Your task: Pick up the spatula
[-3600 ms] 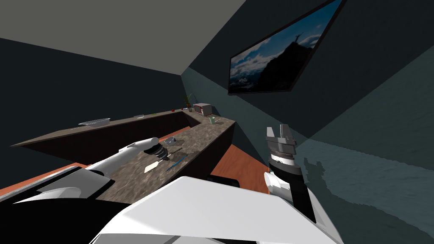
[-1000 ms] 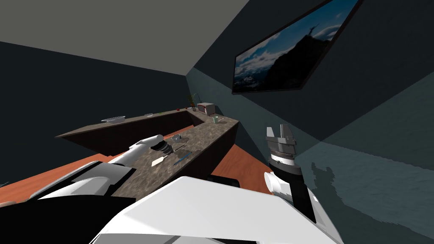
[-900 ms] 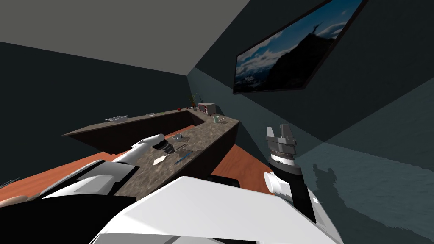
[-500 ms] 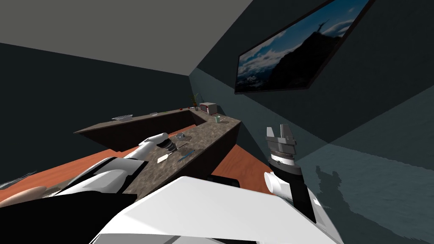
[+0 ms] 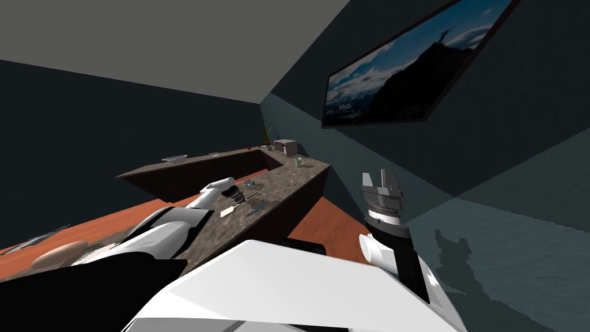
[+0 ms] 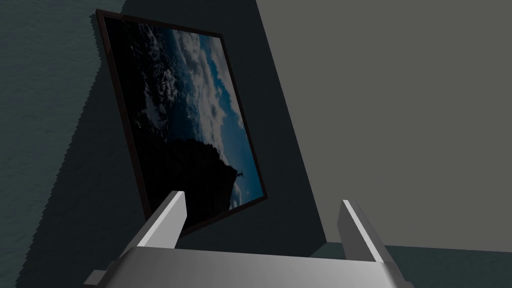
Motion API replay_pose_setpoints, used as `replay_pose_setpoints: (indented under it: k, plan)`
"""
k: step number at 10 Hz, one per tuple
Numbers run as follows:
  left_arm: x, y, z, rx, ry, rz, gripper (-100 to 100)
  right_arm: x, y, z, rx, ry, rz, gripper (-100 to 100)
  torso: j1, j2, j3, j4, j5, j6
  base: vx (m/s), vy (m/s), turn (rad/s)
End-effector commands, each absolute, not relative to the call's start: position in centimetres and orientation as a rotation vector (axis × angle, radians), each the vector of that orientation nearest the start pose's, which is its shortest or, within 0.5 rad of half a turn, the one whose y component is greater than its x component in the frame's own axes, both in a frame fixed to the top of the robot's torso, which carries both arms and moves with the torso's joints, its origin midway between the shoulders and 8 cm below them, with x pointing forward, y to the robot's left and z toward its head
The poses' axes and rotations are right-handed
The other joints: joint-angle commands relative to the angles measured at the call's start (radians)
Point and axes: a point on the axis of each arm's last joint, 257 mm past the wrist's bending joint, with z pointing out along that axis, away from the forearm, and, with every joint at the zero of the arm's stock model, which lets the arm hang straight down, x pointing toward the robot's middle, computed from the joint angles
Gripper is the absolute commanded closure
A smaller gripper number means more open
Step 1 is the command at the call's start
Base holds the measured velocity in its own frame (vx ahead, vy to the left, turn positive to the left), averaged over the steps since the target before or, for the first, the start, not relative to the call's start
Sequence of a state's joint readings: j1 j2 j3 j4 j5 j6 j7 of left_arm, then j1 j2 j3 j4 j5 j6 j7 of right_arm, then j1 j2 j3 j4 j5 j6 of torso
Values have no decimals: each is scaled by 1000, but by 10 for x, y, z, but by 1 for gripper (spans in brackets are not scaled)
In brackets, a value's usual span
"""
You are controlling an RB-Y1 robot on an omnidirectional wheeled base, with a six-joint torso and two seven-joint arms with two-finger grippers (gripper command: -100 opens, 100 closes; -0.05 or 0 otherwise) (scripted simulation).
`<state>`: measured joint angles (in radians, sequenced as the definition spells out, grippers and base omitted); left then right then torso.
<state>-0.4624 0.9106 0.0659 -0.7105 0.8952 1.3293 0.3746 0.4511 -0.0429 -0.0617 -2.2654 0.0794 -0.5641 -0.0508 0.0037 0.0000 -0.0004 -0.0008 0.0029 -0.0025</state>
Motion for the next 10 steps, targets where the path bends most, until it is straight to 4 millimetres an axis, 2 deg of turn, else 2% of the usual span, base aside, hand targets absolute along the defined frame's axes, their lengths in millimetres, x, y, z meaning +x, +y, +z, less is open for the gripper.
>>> replay_pose_setpoints:
  k: [1,2,3,4,5,6,7,9,10]
  plan:
    - [385,574,-349,-2898,993,-237,100,338,-277,46,511,617,1278,0,0,0,0,0,0,0,-9,6,-24]
    - [396,548,-353,-2960,1001,-268,100,338,-277,46,511,617,1278,0,-1,-1,-1,-1,0,0,-37,32,183]
    - [399,542,-357,-2950,1023,-255,100,338,-277,46,511,617,1278,0,0,1,0,-1,1,-2,-42,30,108]
    - [409,545,-347,-2917,1034,-251,100,338,-277,46,511,617,1278,0,0,1,0,-1,1,0,-26,12,-24]
    - [406,550,-348,-2903,1034,-224,100,338,-277,46,511,617,1279,0,-1,0,0,0,0,1,-6,5,-28]
    - [414,520,-354,-2956,1071,-246,100,338,-277,46,511,617,1279,0,-1,-1,-1,0,0,0,-23,37,157]
    - [418,514,-356,-2955,1082,-228,100,338,-277,46,511,617,1278,0,0,0,0,-1,1,-1,-38,21,89]
    - [427,522,-345,-2908,1091,-201,100,338,-277,46,511,617,1279,0,0,0,0,-1,0,0,-20,17,5]
    - [429,489,-353,-2981,1127,-204,100,338,-277,46,511,617,1279,0,-1,-1,-1,0,-1,1,-26,33,119]
